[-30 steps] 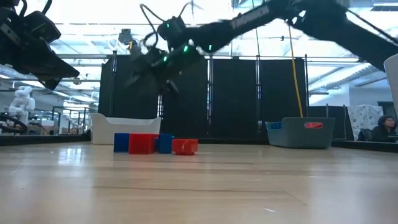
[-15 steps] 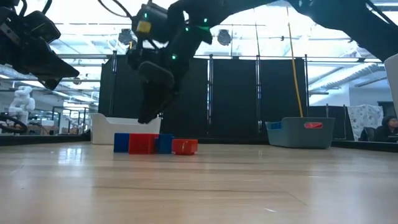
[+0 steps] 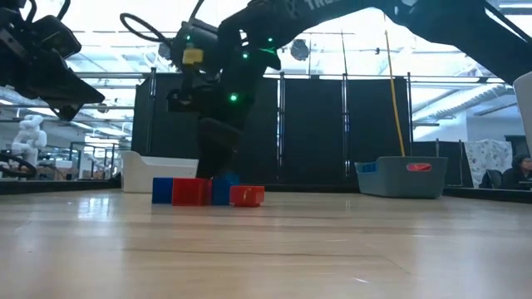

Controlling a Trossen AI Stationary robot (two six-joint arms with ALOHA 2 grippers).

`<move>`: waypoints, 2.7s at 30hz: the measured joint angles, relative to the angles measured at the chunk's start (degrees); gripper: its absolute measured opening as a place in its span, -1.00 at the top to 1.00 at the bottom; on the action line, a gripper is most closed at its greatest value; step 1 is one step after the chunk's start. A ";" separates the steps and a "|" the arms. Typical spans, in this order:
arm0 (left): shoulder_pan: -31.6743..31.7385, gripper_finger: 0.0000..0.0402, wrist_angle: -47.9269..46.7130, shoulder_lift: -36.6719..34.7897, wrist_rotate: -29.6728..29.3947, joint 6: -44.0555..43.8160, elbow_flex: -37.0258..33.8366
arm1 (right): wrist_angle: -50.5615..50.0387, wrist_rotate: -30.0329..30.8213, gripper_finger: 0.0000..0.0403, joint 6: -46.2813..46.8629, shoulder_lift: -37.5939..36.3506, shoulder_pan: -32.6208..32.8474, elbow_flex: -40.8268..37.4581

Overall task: Sort blocks by size
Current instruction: Put the small 4 stud orange game piece into the white bin, then put the small 4 stud blue game piece into the white bin

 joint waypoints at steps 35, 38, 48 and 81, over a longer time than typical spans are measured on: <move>0.00 0.99 -1.18 -0.04 0.63 0.20 0.00 | 23.55 11.46 0.81 10.22 -2.06 -3.41 -0.92; 0.02 0.99 -1.33 -0.04 0.61 0.20 0.00 | 33.45 12.09 0.81 12.00 -0.97 -5.71 -0.92; 0.01 0.99 -1.50 -0.07 0.55 0.46 0.00 | 42.44 7.85 0.74 26.61 1.58 -14.25 -0.94; 0.00 0.99 -1.93 0.01 0.39 0.01 0.00 | 5.18 -7.29 0.03 4.17 2.18 -5.27 6.89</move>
